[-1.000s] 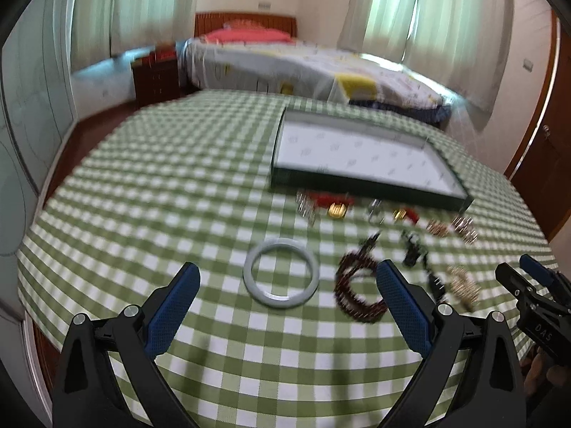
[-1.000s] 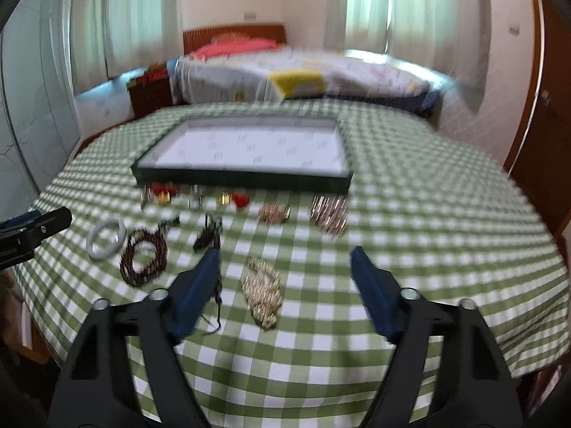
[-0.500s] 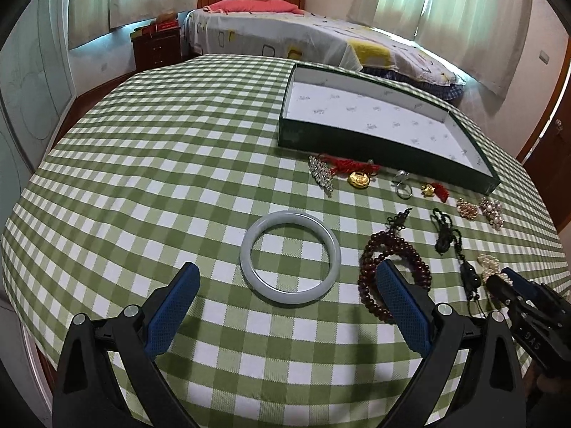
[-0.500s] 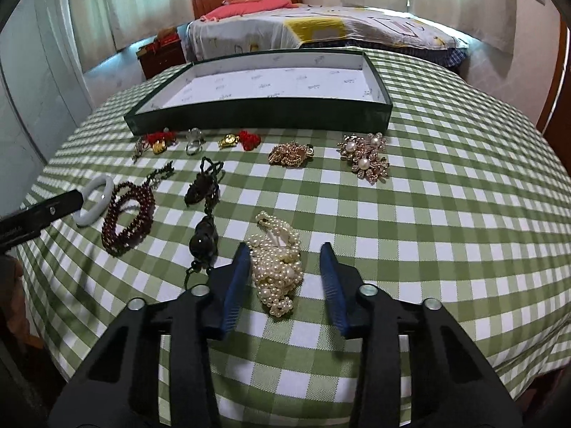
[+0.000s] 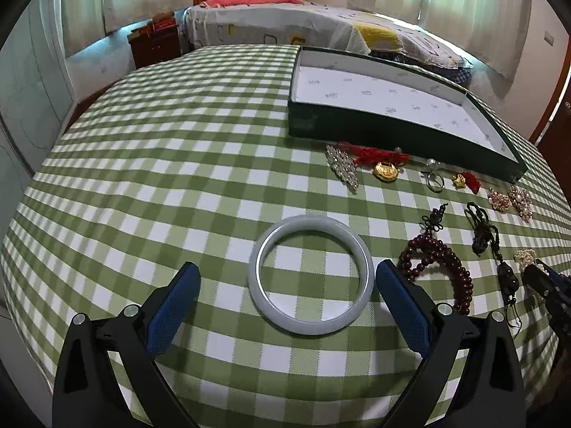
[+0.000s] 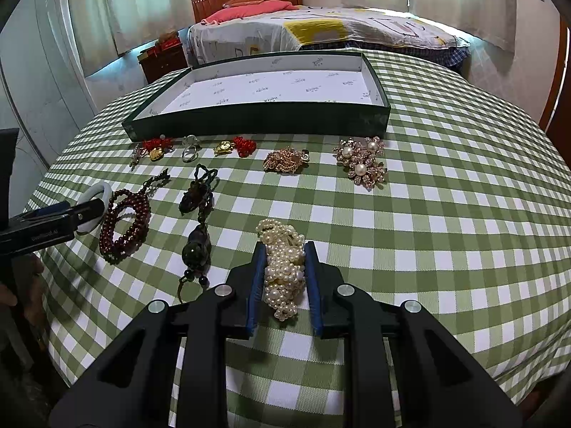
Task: Organize jewelry
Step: 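Close the left gripper on the white jade bangle while the right gripper holds the pearls, then carry the bangle in the left gripper and pearls in the right gripper over the green box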
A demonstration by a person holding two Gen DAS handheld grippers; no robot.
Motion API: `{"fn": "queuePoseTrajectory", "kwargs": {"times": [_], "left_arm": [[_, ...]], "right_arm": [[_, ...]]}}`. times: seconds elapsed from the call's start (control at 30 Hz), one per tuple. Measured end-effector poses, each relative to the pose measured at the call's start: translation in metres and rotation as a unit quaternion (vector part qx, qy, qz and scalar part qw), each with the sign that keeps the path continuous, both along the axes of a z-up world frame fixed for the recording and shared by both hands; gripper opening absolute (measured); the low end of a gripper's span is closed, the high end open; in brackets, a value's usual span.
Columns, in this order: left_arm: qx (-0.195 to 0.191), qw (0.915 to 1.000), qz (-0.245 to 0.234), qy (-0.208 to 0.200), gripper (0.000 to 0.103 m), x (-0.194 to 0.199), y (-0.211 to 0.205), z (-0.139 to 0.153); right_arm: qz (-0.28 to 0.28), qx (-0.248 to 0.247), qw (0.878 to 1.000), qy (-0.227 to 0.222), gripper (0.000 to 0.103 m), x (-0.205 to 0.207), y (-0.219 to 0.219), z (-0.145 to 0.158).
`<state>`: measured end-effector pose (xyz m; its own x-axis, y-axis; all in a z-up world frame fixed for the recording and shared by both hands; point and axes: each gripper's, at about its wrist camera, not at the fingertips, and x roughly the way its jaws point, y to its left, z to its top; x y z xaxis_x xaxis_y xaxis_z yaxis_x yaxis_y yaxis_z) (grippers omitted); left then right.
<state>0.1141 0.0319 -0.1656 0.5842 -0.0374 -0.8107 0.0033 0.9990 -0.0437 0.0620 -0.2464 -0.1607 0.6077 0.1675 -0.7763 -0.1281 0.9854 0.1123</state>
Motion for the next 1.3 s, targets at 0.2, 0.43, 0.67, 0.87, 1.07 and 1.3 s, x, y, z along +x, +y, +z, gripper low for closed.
{"fn": "queuePoseTrajectory", "kwargs": {"times": [0.2,0.43,0.67,0.87,1.07,1.3], "left_arm": [[0.023,0.9995,-0.019,-0.007,0.096,0.002,-0.006,-0.004],[0.026,0.9986,-0.033,-0.033,0.069,-0.006,-0.007,0.001],[0.026,0.9984,-0.033,-0.037,0.069,-0.007,-0.008,0.001],[0.016,0.9988,-0.031,-0.035,0.068,-0.01,-0.008,0.003],[0.009,0.9978,-0.032,-0.057,0.068,-0.012,-0.012,0.019],[0.001,0.9952,-0.045,-0.087,0.068,-0.005,-0.024,0.048]], "right_arm": [[0.0,-0.001,1.0,-0.001,0.022,0.001,0.0,0.0],[0.0,-0.002,1.0,-0.002,0.022,0.001,0.0,0.0],[-0.002,0.002,1.0,-0.001,0.021,0.001,-0.001,0.0],[-0.011,0.011,1.0,-0.009,0.021,0.0,-0.004,0.003],[-0.014,0.021,0.999,-0.024,0.021,0.001,-0.006,0.014],[-0.016,0.029,0.998,-0.054,0.021,0.009,-0.008,0.04]]}}
